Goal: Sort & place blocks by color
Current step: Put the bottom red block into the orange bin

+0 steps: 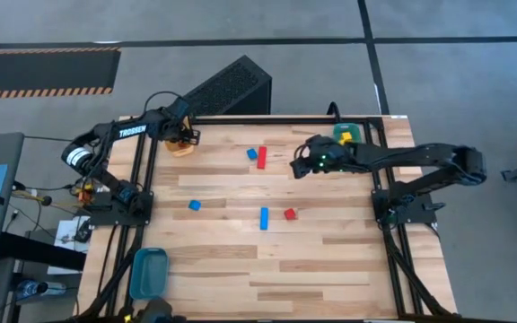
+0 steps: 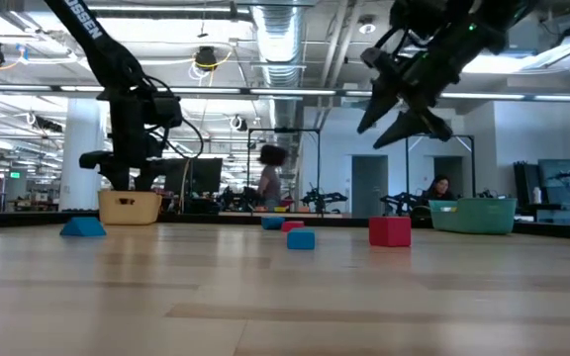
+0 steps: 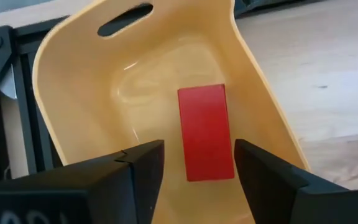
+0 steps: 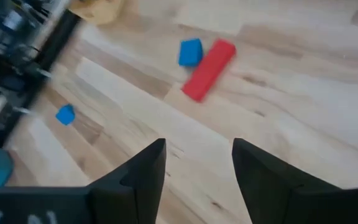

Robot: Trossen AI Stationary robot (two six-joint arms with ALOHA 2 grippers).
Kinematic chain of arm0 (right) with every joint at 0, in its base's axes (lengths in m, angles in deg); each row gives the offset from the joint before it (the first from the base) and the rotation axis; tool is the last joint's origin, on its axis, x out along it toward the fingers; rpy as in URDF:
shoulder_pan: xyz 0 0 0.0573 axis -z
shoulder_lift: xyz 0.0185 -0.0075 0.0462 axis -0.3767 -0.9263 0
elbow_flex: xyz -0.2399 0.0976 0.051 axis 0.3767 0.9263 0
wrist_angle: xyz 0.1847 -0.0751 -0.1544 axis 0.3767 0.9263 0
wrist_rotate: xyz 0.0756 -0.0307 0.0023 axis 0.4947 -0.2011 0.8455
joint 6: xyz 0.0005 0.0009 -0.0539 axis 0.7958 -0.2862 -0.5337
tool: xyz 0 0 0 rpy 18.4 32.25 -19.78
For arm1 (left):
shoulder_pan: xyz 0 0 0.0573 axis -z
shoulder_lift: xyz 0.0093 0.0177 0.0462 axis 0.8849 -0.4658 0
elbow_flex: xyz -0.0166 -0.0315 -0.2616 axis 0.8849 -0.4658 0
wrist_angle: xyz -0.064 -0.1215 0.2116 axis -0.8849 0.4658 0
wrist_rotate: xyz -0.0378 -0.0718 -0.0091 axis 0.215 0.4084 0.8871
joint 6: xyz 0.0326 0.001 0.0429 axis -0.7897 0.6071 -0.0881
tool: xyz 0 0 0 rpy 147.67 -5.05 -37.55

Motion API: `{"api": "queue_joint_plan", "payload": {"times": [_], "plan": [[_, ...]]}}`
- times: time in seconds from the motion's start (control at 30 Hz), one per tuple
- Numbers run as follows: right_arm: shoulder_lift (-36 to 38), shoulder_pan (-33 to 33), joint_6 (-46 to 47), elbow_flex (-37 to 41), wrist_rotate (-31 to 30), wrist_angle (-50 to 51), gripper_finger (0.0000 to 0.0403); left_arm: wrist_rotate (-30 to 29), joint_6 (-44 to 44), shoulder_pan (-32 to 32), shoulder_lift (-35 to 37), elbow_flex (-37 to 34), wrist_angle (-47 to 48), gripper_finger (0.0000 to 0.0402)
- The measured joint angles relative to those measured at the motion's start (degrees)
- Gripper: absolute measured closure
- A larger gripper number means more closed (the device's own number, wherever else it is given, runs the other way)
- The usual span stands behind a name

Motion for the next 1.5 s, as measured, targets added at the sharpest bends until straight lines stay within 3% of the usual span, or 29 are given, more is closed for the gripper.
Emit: {"api": "queue_joint_plan", "payload": {"times": [0.17,0.27,0.53,0.77,0.93,1.1,1.5], "plan": [[-2.0,-1.5,1.5,0.0,0.5,0.6,0.0193,2.1,-2.9,0.8,2.7,0.2,0.5,0.0217],[-3.1,-3.6,0.0,0.0,3.9,1.8,0.0197,5.0,-3.4,2.0,6.5,0.5,0.1,0.0217],[-10.7,-16.5,-19.5,0.3,5.9,2.4,0.0186,11.1,-7.9,10.6,18.0,0.5,-4.2,0.0216],[-16.6,-21.1,-33.8,0.2,5.8,2.6,0.0168,11.3,-11.6,22.9,22.1,0.5,-7.6,0.0216],[-20.0,-22.6,-44.6,0.2,1.8,0.0,0.0161,10.4,-13.0,30.3,21.9,0.5,-10.0,0.0216],[-21.6,-21.9,-48.6,0.2,-0.2,-2.5,0.0157,6.3,-10.1,35.3,21.9,0.5,-9.7,0.0216],[-23.2,-18.7,-50.4,0.2,5.6,-5.4,0.0158,2.1,-6.7,39.4,21.9,0.5,-9.8,0.0216]]}}
